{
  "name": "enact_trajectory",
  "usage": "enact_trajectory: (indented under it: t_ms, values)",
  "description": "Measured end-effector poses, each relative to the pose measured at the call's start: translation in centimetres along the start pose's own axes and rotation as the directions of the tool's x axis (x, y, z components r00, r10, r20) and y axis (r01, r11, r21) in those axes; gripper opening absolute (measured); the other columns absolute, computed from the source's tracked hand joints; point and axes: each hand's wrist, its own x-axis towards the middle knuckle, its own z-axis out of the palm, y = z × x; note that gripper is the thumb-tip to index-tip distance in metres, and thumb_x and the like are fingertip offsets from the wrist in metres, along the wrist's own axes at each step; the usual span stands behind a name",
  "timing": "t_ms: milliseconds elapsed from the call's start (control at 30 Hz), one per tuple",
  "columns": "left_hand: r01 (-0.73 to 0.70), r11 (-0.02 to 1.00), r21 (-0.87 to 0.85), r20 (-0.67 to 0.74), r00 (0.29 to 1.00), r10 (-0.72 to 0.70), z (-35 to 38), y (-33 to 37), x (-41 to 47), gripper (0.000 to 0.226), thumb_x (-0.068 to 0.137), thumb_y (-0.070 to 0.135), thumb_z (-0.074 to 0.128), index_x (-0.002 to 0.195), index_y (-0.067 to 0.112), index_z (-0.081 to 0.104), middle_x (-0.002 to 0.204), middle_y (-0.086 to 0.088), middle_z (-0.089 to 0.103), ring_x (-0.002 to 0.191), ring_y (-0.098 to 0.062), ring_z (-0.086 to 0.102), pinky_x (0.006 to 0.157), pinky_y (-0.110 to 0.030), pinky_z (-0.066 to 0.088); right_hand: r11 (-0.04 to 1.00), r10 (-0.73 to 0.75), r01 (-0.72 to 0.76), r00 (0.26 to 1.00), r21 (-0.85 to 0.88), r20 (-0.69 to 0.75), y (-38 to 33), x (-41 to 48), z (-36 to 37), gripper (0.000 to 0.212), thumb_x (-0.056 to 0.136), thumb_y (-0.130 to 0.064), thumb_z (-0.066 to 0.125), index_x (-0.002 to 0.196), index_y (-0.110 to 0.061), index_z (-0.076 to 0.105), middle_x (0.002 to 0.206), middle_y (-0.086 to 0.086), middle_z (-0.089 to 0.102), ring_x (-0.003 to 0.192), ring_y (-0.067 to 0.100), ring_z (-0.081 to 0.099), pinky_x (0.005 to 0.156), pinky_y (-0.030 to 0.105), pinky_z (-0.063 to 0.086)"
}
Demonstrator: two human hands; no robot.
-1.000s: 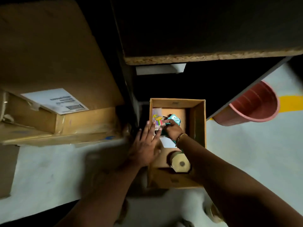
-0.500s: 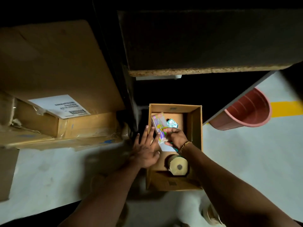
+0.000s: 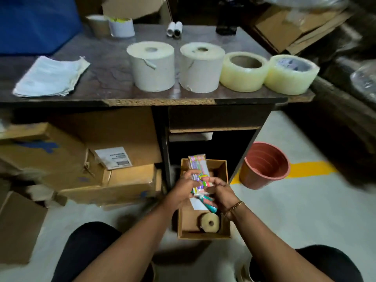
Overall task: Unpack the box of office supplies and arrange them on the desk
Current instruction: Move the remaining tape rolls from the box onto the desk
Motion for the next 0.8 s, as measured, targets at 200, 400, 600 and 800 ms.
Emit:
enact_trajectory:
  t_ms: [200, 400, 600, 800]
  values:
    - [-0.130, 0.985, 0.117, -0.027, 0.991, 0.134, -1.3, 4.2, -6.4, 0.044, 0.079, -0.012, 0.057, 0.097, 0.026, 0.070, 0.108, -0.005, 0.070, 0.087, -0.017, 0.067, 0.083, -0.040, 0.057, 0.961, -0.184, 0.194, 0.980, -0.196, 0.070, -3.8, -6.7, 2.9, 0.031, 0.086, 0.003, 0.057, 0.105, -0.018, 0.070, 0.097, 0.004, 0.067, 0.081, 0.017, 0.066, 0.051, 0.027, 0.056]
    - [-0.302, 0.900, 0.313, 0.020, 0.950, 0.312, -5.5, 9.6, -13.2, 0.047, 0.073, -0.015, 0.061, 0.100, 0.021, 0.073, 0.116, -0.009, 0.069, 0.092, -0.018, 0.066, 0.073, -0.024, 0.054, 0.863, -0.363, 0.402, 0.914, -0.306, 0.178, -6.8, -11.6, 4.0, 0.026, 0.089, 0.001, 0.057, 0.105, -0.014, 0.070, 0.100, 0.003, 0.068, 0.091, 0.016, 0.066, 0.060, 0.026, 0.057]
    - [-0.332, 0.867, 0.370, -0.007, 0.933, 0.360, -12.4, 16.6, -20.7, 0.043, 0.071, -0.014, 0.058, 0.097, 0.016, 0.074, 0.083, -0.001, 0.070, 0.067, -0.012, 0.062, 0.053, -0.018, 0.045, 0.694, -0.482, 0.540, 0.840, -0.477, 0.249, -7.8, -11.4, 3.1, 0.022, 0.091, -0.011, 0.063, 0.104, -0.028, 0.071, 0.109, -0.003, 0.070, 0.105, 0.016, 0.065, 0.093, 0.036, 0.053]
    - [-0.394, 0.873, 0.286, -0.218, 0.861, 0.460, -16.0, 23.5, -22.3, 0.036, 0.074, -0.012, 0.054, 0.095, 0.013, 0.070, 0.098, -0.010, 0.069, 0.084, -0.018, 0.066, 0.063, -0.022, 0.052, 0.677, -0.468, 0.551, 0.834, -0.487, 0.293, -6.5, -11.0, 2.7, 0.019, 0.094, -0.009, 0.058, 0.103, -0.020, 0.070, 0.104, 0.005, 0.070, 0.098, 0.022, 0.065, 0.081, 0.033, 0.051]
